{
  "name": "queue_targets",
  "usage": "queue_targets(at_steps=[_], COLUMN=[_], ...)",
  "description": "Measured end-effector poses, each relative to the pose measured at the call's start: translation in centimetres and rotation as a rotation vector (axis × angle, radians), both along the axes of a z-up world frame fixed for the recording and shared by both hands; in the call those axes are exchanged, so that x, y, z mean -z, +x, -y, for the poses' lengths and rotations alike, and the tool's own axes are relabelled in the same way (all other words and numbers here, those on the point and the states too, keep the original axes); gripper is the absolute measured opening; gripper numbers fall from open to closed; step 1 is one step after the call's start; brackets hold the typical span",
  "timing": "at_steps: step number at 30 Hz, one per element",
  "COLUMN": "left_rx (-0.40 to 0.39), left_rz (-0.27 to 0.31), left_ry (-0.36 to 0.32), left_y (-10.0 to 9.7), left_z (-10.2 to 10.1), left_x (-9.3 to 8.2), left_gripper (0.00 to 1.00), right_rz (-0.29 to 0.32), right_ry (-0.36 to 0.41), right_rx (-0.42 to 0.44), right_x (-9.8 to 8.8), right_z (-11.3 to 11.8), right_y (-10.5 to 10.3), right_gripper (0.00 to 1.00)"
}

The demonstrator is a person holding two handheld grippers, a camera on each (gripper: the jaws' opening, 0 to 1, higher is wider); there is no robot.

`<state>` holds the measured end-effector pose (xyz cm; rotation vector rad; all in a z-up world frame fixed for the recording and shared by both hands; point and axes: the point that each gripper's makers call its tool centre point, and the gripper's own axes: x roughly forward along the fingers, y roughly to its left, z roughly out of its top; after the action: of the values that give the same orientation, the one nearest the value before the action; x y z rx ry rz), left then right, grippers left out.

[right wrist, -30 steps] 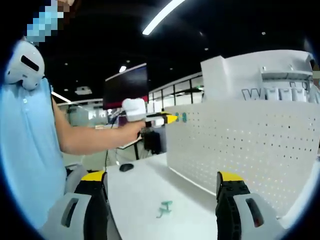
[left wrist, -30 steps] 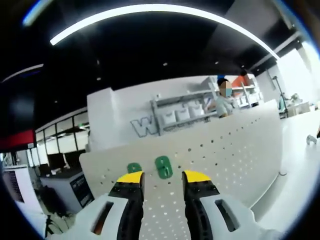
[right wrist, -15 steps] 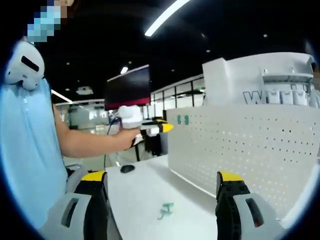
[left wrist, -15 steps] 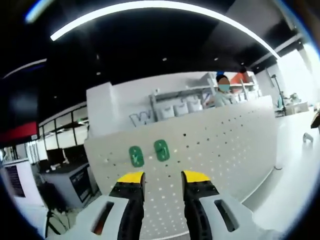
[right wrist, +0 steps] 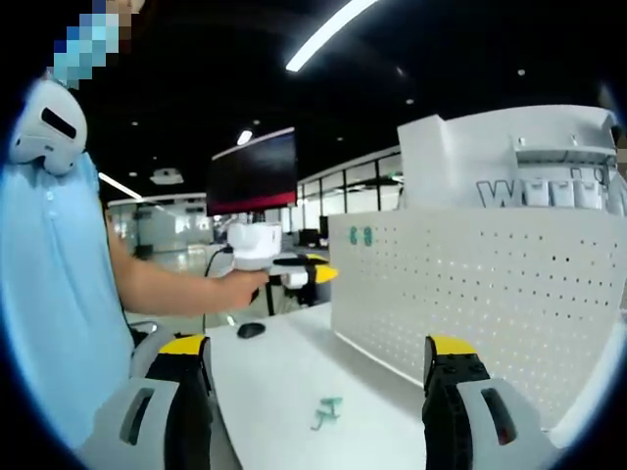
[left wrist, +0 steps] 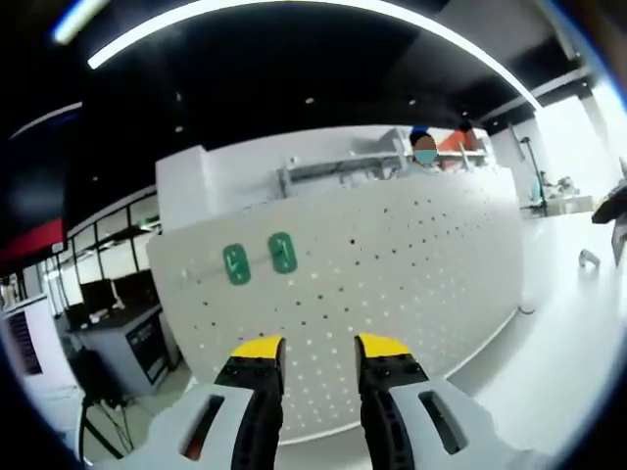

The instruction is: Insert the hook assembly into the mounting plate slot until the hook locks in place.

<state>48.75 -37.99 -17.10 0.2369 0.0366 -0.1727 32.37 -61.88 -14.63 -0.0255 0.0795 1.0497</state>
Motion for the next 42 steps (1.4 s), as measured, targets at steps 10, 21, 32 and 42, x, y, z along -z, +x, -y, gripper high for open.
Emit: queue_targets(at_steps=[10, 21, 32, 42], left_rx=[0.075, 0.134, 0.205, 0.252], left_rz=[-0.094, -0.213, -0.368, -0.453], left_ry=[0.046, 0.091, 0.158, 0.184], left_y=[-1.1, -1.9, -3.1, -3.7], left_z=[2.9, 5.0, 6.7, 7.6], left_x=[4.3, 9.3, 14.3, 16.8], left_gripper=[0.28, 0.27, 0.27, 0.26], right_rz=[-0.004, -0.011, -0.017, -0.024], right_ry=[0.001, 0.0, -0.008, -0.009], right_rx=[0.0, 0.002, 0.005, 0.006], right_x=[0.2, 0.5, 0.8, 1.1], right_z=[0.0, 0.1, 0.1, 0.2], right_y=[0.0, 0.1, 0.3, 0.1], right_gripper=[0.91, 0.91, 0.91, 0.91])
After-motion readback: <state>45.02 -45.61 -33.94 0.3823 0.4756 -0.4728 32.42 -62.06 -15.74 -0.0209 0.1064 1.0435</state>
